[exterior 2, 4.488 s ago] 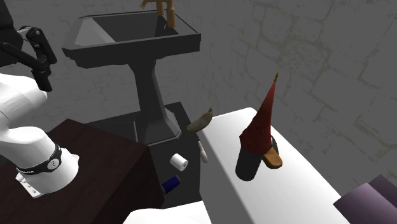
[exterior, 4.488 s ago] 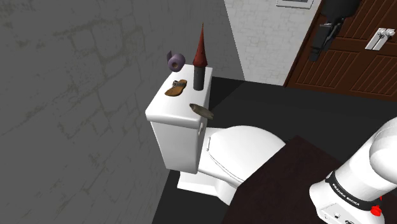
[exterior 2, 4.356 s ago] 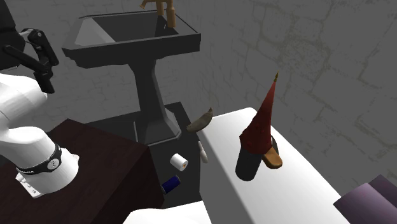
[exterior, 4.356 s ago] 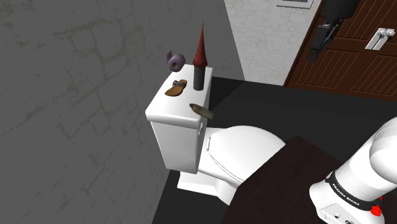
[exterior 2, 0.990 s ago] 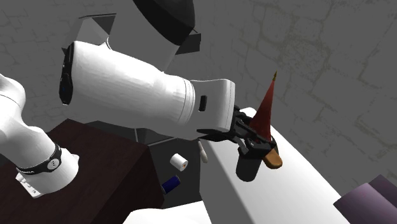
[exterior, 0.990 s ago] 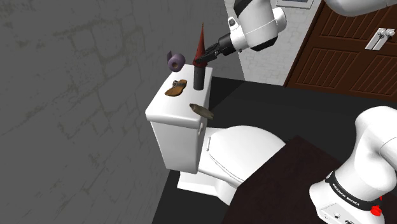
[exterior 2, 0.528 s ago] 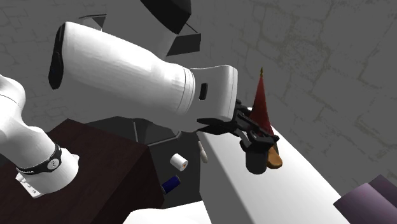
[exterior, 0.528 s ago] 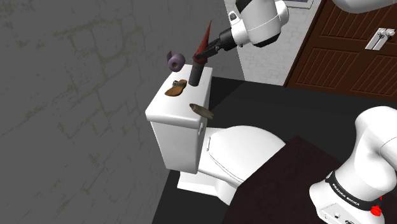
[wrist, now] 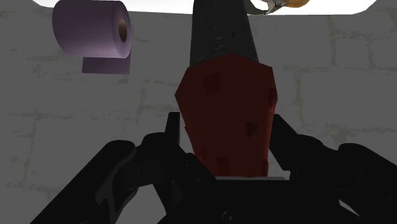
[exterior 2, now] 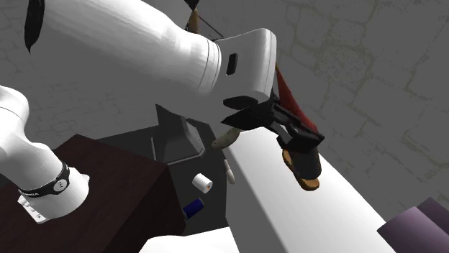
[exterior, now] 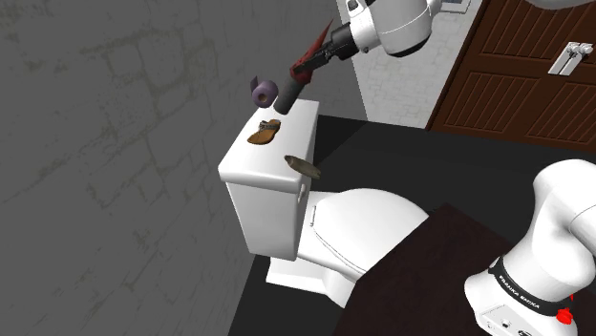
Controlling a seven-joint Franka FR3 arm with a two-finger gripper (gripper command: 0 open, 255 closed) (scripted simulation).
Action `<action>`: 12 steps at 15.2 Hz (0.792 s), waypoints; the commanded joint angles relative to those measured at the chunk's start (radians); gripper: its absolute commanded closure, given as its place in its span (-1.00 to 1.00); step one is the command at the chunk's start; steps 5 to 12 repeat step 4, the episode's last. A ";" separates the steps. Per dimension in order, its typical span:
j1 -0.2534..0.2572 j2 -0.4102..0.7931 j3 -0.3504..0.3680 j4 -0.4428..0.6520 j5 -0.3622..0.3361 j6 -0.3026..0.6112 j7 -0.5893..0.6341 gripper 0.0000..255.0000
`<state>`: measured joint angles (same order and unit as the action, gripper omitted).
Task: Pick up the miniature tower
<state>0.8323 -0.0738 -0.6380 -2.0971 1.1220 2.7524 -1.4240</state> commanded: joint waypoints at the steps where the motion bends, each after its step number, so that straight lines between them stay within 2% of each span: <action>1: -0.005 -0.017 0.005 0.005 -0.054 -0.004 0.049 1.00; 3: -0.009 -0.023 0.009 0.010 -0.080 -0.007 0.075 1.00; 12: -0.009 -0.023 0.009 0.009 -0.081 -0.007 0.075 1.00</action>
